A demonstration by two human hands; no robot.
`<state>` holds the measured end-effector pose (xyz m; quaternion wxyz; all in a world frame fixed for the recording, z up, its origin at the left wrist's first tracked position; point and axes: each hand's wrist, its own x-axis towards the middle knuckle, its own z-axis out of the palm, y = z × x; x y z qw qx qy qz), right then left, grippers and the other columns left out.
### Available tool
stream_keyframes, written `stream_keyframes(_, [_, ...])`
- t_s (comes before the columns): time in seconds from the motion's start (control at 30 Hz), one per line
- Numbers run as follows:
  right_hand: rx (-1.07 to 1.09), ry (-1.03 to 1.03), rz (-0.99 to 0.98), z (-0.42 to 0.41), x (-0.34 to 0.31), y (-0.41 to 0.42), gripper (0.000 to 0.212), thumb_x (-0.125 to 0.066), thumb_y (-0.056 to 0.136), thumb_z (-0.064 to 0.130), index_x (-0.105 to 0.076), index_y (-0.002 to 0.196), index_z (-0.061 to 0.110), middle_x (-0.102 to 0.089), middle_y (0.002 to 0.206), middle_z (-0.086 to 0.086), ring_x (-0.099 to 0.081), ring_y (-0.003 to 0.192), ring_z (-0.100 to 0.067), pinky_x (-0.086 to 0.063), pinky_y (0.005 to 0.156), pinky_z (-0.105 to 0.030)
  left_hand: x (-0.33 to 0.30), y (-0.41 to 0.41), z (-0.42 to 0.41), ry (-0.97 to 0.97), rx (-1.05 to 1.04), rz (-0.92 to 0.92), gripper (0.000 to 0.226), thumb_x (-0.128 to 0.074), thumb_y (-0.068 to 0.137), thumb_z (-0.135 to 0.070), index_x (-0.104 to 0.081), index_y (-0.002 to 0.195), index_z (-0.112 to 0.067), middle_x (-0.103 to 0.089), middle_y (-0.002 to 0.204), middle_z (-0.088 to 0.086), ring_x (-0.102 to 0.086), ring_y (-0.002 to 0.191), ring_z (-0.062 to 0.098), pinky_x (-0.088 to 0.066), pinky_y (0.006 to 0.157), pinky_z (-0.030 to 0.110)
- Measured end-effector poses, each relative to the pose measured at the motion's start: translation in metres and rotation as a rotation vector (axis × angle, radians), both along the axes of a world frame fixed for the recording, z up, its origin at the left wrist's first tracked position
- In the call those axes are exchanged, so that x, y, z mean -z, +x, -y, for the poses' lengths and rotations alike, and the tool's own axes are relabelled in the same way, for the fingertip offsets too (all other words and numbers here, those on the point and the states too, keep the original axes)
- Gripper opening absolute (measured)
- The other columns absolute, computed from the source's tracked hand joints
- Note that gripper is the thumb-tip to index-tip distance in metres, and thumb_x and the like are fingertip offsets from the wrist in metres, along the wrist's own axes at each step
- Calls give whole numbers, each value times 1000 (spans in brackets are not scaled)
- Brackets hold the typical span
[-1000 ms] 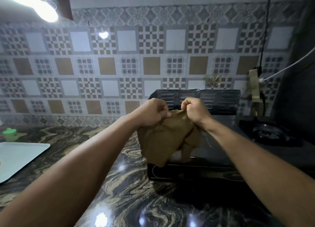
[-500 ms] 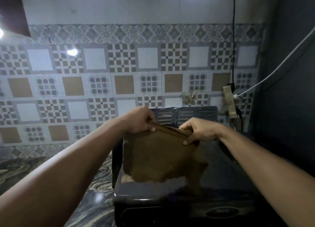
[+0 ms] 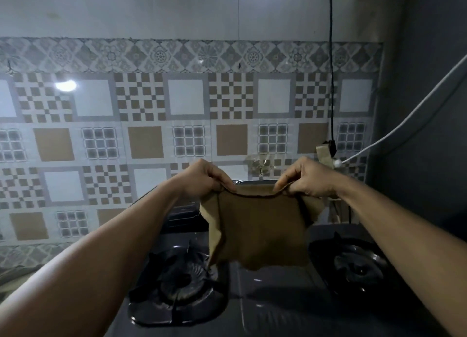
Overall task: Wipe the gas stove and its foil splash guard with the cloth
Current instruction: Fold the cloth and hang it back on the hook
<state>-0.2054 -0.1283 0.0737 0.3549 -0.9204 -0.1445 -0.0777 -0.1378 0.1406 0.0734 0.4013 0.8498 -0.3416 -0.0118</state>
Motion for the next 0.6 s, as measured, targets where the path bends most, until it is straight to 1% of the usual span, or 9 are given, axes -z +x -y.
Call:
stream_keyframes(0.07, [-6,-56,-5,12,-2,10,36,-60,75,-2,-80,83,27,-75,90,-11,-61,87,-46,-53,77,-49,1,9,13,-1,7,-38,43,-53,88,9,-78,70,-21,-76,95,0,-66,97,15,-55,88,28])
stream_keyframes(0.13, [-5,-106,-10,25,-5,21,34,-59,74,3,-79,85,28,-73,100,-19,-58,94,-54,-52,82,-62,2,19,32,1,-22,-44,42,-52,87,8,-79,69,-20,-76,93,3,-66,95,24,-56,88,38])
stream_keyframes(0.17, [6,-114,-1,30,-6,25,34,-59,76,1,-79,85,27,-72,104,-17,-62,91,-45,-55,80,-54,3,23,41,0,-44,-49,39,-53,87,6,-78,70,-17,-75,92,5,-64,91,28,-55,82,41])
stream_keyframes(0.23, [24,-117,25,39,-8,31,33,-61,79,-4,-78,88,23,-72,105,-2,-64,79,-15,-52,69,-25,3,30,58,-22,-93,-61,28,-57,85,0,-76,70,-14,-73,90,7,-59,88,24,-48,73,33])
stream_keyframes(0.3, [33,-147,40,49,-10,38,21,-69,80,6,-76,96,19,-70,96,9,-62,81,0,-46,69,-13,3,39,75,-77,-128,-75,14,-66,83,-10,-75,73,-10,-71,86,8,-59,86,18,-46,70,28])
stream_keyframes(0.37, [35,-108,50,56,-8,47,18,-77,78,22,-77,95,15,-71,89,11,-65,83,-2,-50,69,-15,6,47,85,-123,-152,-50,10,-70,83,-14,-74,77,-7,-71,82,6,-61,82,15,-48,68,24])
stream_keyframes(0.43, [77,-65,120,68,-4,61,18,-77,78,26,-77,92,15,-71,84,12,-67,80,-3,-53,71,-20,9,57,96,-147,-153,-2,6,-70,83,-8,-73,79,-7,-70,83,3,-63,81,12,-50,65,19])
stream_keyframes(0.5, [104,-106,213,80,2,78,12,-74,80,14,-75,92,18,-67,86,13,-64,84,-2,-54,79,-25,13,65,106,-159,-140,34,11,-68,83,-1,-72,78,-11,-69,88,1,-64,84,9,-56,69,20])
stream_keyframes(0.6, [82,-133,222,91,12,97,37,-64,80,-4,-72,89,31,-62,93,17,-60,92,-1,-52,84,-27,20,78,114,-132,-149,58,24,-63,85,4,-73,77,-17,-69,94,-2,-64,91,12,-57,74,18])
